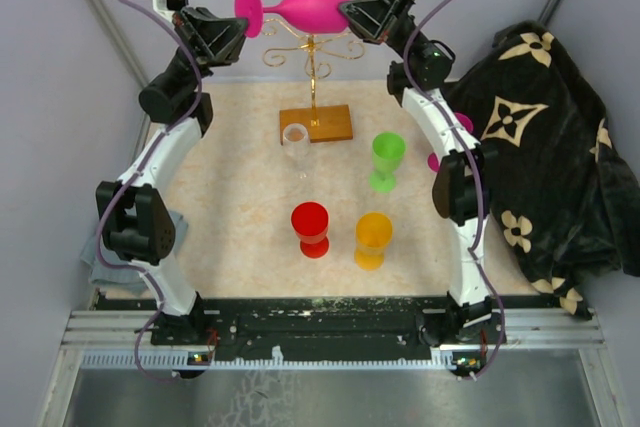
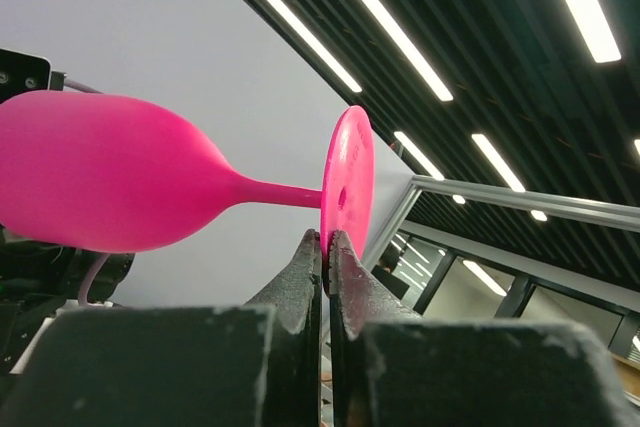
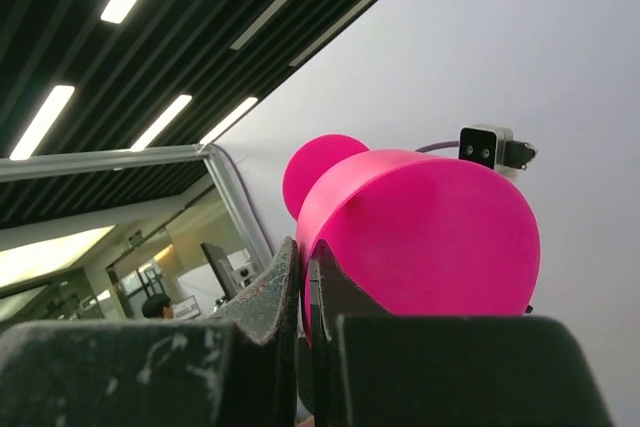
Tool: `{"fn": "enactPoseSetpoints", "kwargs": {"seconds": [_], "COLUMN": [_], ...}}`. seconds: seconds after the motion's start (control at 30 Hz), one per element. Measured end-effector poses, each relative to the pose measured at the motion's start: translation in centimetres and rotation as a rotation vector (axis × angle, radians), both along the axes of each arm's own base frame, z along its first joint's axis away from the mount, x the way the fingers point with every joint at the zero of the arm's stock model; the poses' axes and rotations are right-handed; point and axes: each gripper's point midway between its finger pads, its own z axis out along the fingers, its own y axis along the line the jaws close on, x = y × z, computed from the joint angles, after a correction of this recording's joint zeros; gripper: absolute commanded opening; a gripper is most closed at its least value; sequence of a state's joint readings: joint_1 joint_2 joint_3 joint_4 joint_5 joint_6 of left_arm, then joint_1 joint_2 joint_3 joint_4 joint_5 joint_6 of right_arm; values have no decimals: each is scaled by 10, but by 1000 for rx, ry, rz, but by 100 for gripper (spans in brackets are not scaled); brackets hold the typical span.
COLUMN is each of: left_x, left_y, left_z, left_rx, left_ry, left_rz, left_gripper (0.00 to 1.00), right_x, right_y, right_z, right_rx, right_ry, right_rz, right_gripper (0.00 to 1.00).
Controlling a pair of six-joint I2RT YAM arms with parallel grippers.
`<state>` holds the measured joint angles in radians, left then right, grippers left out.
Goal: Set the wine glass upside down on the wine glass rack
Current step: Turn the wine glass upside down at the wine rack.
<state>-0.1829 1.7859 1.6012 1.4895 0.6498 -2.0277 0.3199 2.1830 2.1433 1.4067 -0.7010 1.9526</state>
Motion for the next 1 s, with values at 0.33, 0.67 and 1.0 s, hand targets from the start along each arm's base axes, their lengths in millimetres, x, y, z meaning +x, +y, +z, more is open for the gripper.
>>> {"fn": "enactPoseSetpoints", "kwargs": {"seconds": [0.33,0.67,1.0], "left_x": [-5,17,78], "left_y": [4,23,37], "left_z": [13,23,18], "left_rx": [22,56,241], "left_ry": [-47,-74,-31], "left_rz": [21,131,387], "left_gripper": [0,0,0], "right_x": [17,36,21], "right_y": [1,-39,-49], "right_z": [-21,-33,-24], "right_rx": [-21,-47,-147], "right_ry": [57,118,47], "right_rz": [-18,-136,-248], "right_gripper": [45,46,45]}}
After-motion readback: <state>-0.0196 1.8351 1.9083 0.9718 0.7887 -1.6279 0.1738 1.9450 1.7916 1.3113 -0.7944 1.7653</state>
